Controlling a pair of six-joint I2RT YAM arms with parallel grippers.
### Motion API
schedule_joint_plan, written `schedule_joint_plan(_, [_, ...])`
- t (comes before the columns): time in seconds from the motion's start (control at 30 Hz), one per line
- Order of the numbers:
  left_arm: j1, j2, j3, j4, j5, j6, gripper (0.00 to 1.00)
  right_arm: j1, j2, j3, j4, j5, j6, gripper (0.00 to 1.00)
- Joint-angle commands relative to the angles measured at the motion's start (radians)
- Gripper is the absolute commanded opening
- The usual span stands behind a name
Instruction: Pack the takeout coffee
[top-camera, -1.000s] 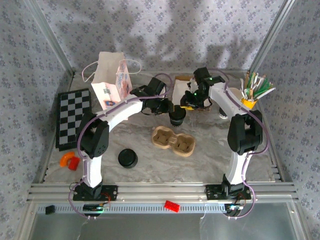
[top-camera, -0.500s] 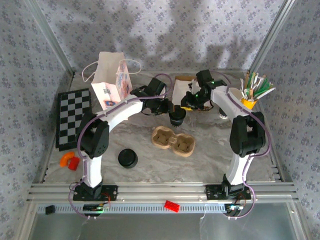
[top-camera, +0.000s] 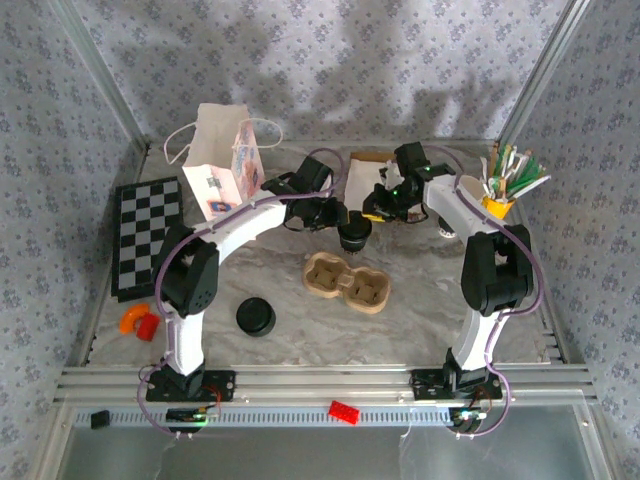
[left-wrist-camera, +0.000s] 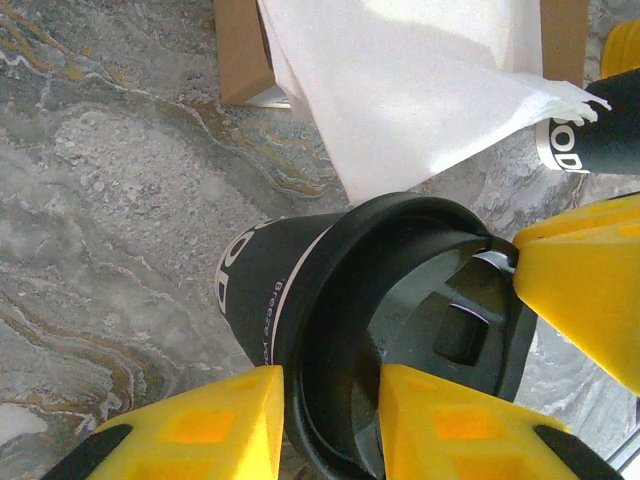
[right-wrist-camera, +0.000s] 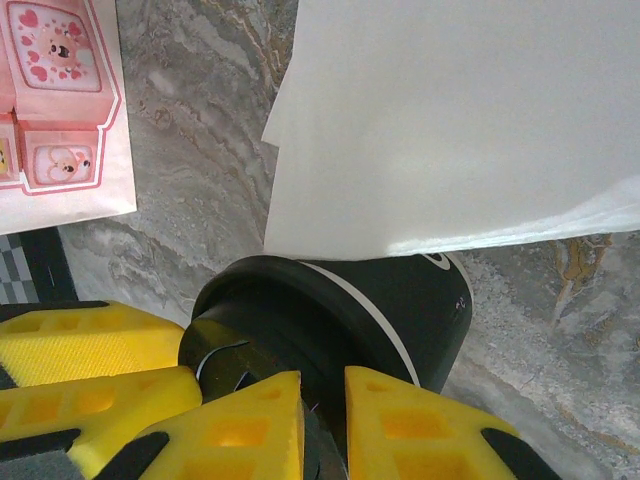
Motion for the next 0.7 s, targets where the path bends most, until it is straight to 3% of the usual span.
schedule_joint_plan(0.0, [-0.007,0.042,-0.015,-0.037,-0.023,-0.008,0.30,0.039,0.045,-0.071,-0.103,0.111,0.024,0.18])
schedule_joint_plan(0.4, [0.012,0.089,0.100,-0.040,-0.012,0.083,0.30,0.070,-0.116,-0.123,-0.089,0.117,0.093,0.25])
schedule_joint_plan(0.67, [0.017,0.096,0.146,-0.007,0.032,0.149,0.33,0.103,-0.168,-0.169,-0.016,0.028,0.171,0.28])
